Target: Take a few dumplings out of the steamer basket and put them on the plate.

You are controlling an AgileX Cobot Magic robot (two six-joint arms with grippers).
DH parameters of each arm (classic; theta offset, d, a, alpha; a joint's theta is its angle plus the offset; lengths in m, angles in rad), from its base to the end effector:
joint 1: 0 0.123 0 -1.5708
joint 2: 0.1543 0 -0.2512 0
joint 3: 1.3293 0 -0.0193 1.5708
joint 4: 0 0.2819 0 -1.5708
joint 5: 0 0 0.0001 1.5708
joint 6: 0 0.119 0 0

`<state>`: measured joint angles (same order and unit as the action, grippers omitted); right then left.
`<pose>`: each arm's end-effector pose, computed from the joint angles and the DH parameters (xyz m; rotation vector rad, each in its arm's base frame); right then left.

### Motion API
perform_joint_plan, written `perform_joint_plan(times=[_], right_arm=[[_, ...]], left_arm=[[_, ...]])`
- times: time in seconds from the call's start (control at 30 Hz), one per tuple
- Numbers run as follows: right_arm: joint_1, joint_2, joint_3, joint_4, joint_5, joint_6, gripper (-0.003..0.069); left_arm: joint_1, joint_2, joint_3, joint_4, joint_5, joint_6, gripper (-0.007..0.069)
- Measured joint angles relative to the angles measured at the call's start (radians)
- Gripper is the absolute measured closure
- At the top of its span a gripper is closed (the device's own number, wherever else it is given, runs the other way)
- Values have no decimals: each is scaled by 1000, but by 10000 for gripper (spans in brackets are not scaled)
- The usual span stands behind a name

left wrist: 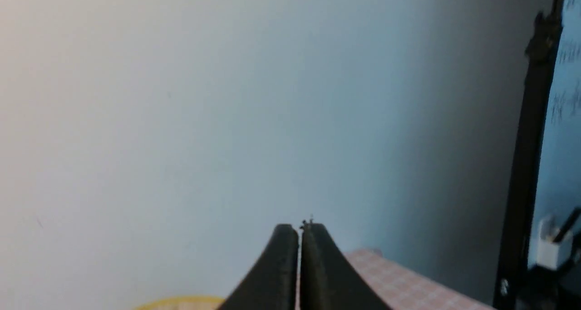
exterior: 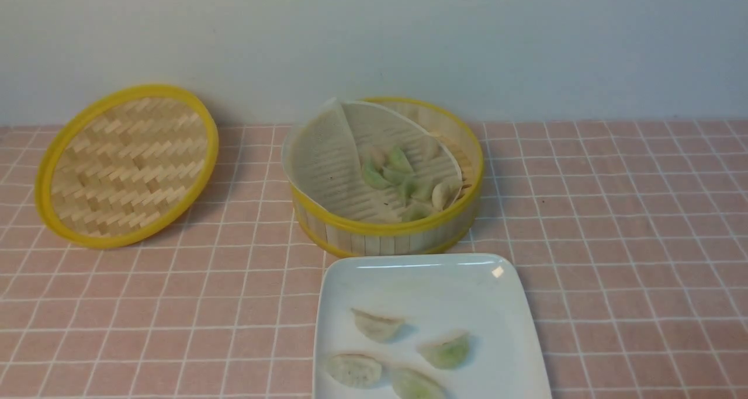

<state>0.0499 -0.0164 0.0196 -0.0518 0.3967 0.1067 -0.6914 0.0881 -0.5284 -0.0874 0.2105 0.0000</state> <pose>0.1436 0.0048 0.1638 0.0222 1.8832 0.0557 0.0780 -0.0674 0.3790 0.3980 1.2192 -0.6819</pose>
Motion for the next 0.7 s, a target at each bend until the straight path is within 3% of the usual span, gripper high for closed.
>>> perform_joint_plan(times=[0.13,0.4,0.53,0.7], right_arm=[[-1,0,0,3,-4,-3,673],[-1,1,0,6,-4,-3,673],[-1,1,0,6,-4,-3,673],[-1,1,0,6,-4,-3,673]], left_arm=[[0,-105,109,17,-87,0,631],[33,6,209,50,-142,31,631],[175,1,304,49,-153,36,631],[439,-50,477,32,-149,24,631]])
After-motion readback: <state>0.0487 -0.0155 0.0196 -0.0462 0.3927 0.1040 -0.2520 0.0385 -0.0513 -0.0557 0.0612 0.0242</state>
